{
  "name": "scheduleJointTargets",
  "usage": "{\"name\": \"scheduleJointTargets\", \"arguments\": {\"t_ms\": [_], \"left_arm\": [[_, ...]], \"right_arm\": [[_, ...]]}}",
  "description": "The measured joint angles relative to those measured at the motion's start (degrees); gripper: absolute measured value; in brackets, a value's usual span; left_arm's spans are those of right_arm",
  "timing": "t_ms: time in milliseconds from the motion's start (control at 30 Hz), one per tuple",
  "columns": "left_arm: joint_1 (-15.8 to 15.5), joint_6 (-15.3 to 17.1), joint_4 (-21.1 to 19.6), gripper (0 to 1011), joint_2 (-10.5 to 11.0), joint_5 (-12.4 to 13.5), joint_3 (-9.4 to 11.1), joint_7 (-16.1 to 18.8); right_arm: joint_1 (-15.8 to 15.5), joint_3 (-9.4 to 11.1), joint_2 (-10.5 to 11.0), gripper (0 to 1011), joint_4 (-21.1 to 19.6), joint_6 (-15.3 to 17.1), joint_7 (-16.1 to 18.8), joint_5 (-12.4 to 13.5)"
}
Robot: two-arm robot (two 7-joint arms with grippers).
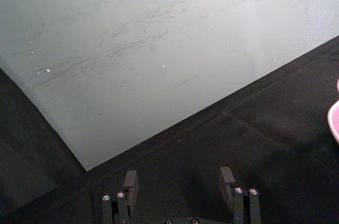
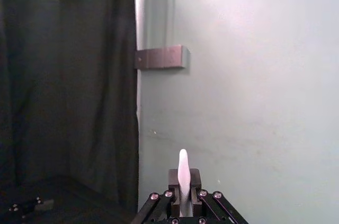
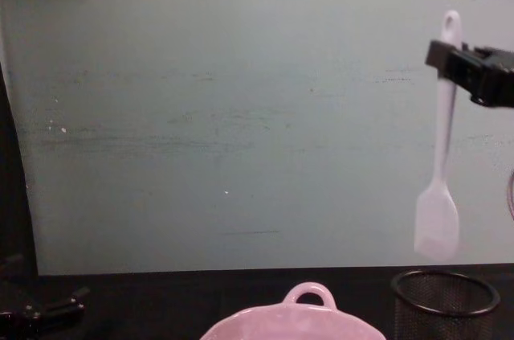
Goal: Use the one hand to pick up the spoon and stir the clear water in the bowl.
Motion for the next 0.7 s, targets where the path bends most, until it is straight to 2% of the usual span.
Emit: {"name": "scheduleJointTargets", "arguments": {"t_ms": [300, 467, 700], "left_arm": [[0.0, 0.0, 0.0, 1011, 0.0, 0.0, 0.0, 0.0], [0.0, 0.0, 0.0, 1011, 0.0, 0.0, 0.0, 0.0], [0.0, 0.0, 0.0, 1011, 0.0, 0.0, 0.0, 0.0]], "right_arm": [[-0.2, 0.7, -1.9, 116, 6.9, -0.2, 1.9, 3.9], [0.7, 1.0, -3.0, 116, 11.5, 0.6, 3.6, 7.7], [1.0, 2.1, -4.8, 116, 17.1, 2.2, 5.6, 15.1]]}}
